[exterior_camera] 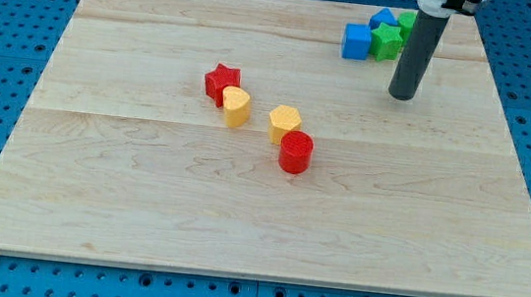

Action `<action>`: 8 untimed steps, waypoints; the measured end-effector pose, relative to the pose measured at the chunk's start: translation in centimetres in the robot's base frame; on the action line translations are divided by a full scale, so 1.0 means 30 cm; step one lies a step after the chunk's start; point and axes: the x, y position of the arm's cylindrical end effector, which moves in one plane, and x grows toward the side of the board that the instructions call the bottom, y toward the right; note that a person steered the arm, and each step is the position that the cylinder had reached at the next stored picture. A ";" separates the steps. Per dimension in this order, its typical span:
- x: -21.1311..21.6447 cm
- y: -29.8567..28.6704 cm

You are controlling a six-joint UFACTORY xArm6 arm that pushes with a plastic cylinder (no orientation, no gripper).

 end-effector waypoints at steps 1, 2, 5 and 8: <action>-0.009 -0.006; -0.019 -0.016; 0.047 0.002; 0.284 -0.220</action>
